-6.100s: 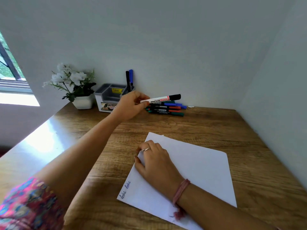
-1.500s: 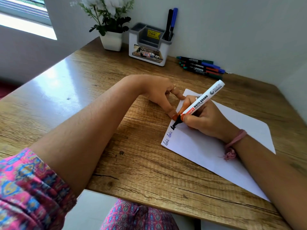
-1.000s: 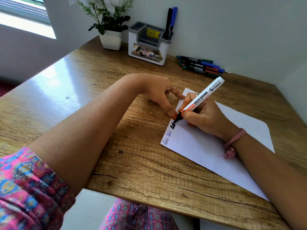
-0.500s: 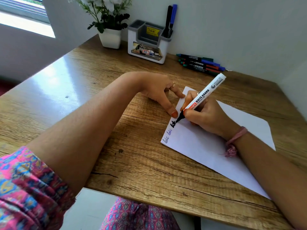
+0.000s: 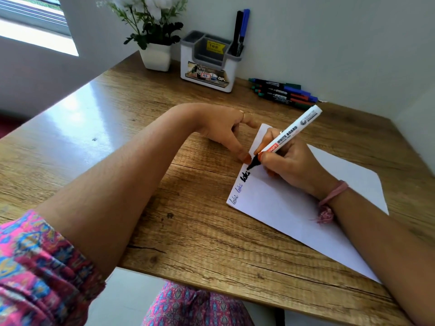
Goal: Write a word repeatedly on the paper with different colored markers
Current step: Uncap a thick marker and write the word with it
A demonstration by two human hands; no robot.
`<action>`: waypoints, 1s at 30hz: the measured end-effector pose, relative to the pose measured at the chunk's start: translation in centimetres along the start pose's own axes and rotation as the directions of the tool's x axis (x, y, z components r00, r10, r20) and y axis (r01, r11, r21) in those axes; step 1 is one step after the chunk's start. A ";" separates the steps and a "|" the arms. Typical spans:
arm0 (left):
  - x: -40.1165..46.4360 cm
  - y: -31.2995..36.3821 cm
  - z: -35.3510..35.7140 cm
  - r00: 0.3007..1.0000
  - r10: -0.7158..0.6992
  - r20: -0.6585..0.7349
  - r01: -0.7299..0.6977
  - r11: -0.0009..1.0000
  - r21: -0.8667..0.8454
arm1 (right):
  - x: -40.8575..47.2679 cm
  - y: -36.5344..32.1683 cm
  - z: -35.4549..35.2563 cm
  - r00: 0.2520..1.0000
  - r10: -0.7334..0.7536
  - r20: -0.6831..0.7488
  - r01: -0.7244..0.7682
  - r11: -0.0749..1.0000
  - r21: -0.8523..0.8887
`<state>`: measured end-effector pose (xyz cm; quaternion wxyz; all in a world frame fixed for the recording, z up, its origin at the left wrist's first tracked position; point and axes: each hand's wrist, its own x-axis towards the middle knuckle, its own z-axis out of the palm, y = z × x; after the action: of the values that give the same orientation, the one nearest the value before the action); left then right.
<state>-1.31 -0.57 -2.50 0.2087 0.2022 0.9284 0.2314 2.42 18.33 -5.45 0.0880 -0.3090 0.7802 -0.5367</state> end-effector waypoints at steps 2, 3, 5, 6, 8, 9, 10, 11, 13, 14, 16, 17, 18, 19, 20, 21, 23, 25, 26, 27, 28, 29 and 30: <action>-0.1 -0.4 -0.2 0.999 -0.039 -0.021 0.034 0.980 -0.195 | 0.1 0.1 -0.3 0.993 0.035 -0.111 -0.024 0.994 0.105; -0.3 -0.6 -0.4 0.998 -0.049 -0.028 0.038 0.950 -0.309 | 0.2 0.1 -0.4 0.983 0.070 -0.169 -0.038 0.983 0.182; -0.6 -1.0 -0.6 0.999 -0.039 -0.024 0.024 0.889 -0.457 | 0.4 0.2 -0.5 0.962 0.140 -0.234 -0.054 0.939 0.341; -0.8 -1.1 -0.6 1.000 -0.024 -0.010 0.016 0.880 -0.475 | 0.5 0.2 -0.6 0.954 0.164 -0.250 -0.052 0.915 0.399; -1.1 -1.2 -0.5 1.000 0.017 0.013 -0.009 0.887 -0.462 | 0.6 0.3 -0.8 0.944 0.197 -0.264 -0.053 0.883 0.466; -1.2 -1.4 -0.4 0.999 0.043 0.018 -0.030 0.885 -0.465 | 0.6 0.3 -0.9 0.945 0.207 -0.255 -0.057 0.868 0.494; -1.3 -1.6 -0.4 0.998 0.060 0.017 -0.045 0.872 -0.488 | 0.6 0.3 -1.0 0.949 0.215 -0.230 -0.065 0.849 0.524; -1.4 -1.7 -0.5 0.998 0.065 0.009 -0.050 0.851 -0.524 | 0.7 0.3 -1.1 0.955 0.223 -0.197 -0.080 0.829 0.553; -1.4 -2.2 -0.5 0.999 0.039 -0.030 -0.049 0.803 -0.595 | 0.7 0.2 -1.2 0.959 0.239 -0.152 -0.107 0.804 0.585; -1.3 -2.4 -0.5 0.998 0.024 -0.054 -0.053 0.785 -0.617 | 0.7 0.1 -1.2 0.957 0.245 -0.154 -0.114 0.808 0.578; -1.3 -2.7 -0.4 0.996 0.015 -0.090 -0.070 0.763 -0.643 | 0.6 0.0 -1.1 0.949 0.256 -0.183 -0.121 0.833 0.540; -1.3 -2.7 -0.4 0.995 0.017 -0.103 -0.080 0.755 -0.651 | 0.6 -0.1 -1.0 0.944 0.264 -0.200 -0.125 0.842 0.525; -1.3 -2.7 -0.4 0.993 0.020 -0.113 -0.089 0.748 -0.657 | 0.6 -0.1 -0.9 0.938 0.274 -0.213 -0.130 0.847 0.516; -1.3 -2.7 -0.3 0.992 0.020 -0.122 -0.097 0.741 -0.665 | 0.6 -0.2 -0.9 0.932 0.284 -0.225 -0.136 0.849 0.510; -1.3 -2.7 -0.3 0.991 0.021 -0.131 -0.105 0.730 -0.675 | 0.6 -0.2 -0.9 0.928 0.291 -0.234 -0.140 0.852 0.505; -1.3 -2.6 -0.3 0.990 0.023 -0.141 -0.114 0.720 -0.684 | 0.5 -0.2 -0.8 0.924 0.297 -0.239 -0.145 0.854 0.500; -1.4 -2.6 -0.3 0.985 0.029 -0.169 -0.138 0.721 -0.680 | 0.5 -0.2 -0.8 0.921 0.303 -0.243 -0.152 0.858 0.490; -1.4 -2.6 -0.2 0.980 0.044 -0.192 -0.163 0.725 -0.669 | 0.5 -0.3 -0.8 0.921 0.306 -0.242 -0.158 0.860 0.486; -1.4 -2.6 -0.2 0.979 0.053 -0.199 -0.175 0.721 -0.671 | 0.5 -0.3 -0.8 0.920 0.307 -0.243 -0.159 0.860 0.485; -1.3 -2.7 -0.2 0.977 0.060 -0.203 -0.184 0.714 -0.675 | 0.6 -0.3 -0.8 0.919 0.308 -0.246 -0.160 0.862 0.480; -1.3 -2.7 -0.2 0.977 0.067 -0.202 -0.189 0.709 -0.679 | 0.6 -0.2 -0.8 0.920 0.303 -0.250 -0.159 0.869 0.468; -1.3 -2.7 -0.2 0.978 0.073 -0.198 -0.190 0.708 -0.680 | 0.6 -0.2 -0.8 0.922 0.294 -0.253 -0.156 0.878 0.452; -1.4 -2.7 -0.2 0.978 0.079 -0.194 -0.192 0.708 -0.679 | 0.6 -0.1 -0.8 0.925 0.279 -0.257 -0.149 0.891 0.428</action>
<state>-1.00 -3.47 -3.33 0.1812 0.1590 0.7692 0.5917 1.63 18.61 -4.91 0.0846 -0.1068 0.6871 -0.7137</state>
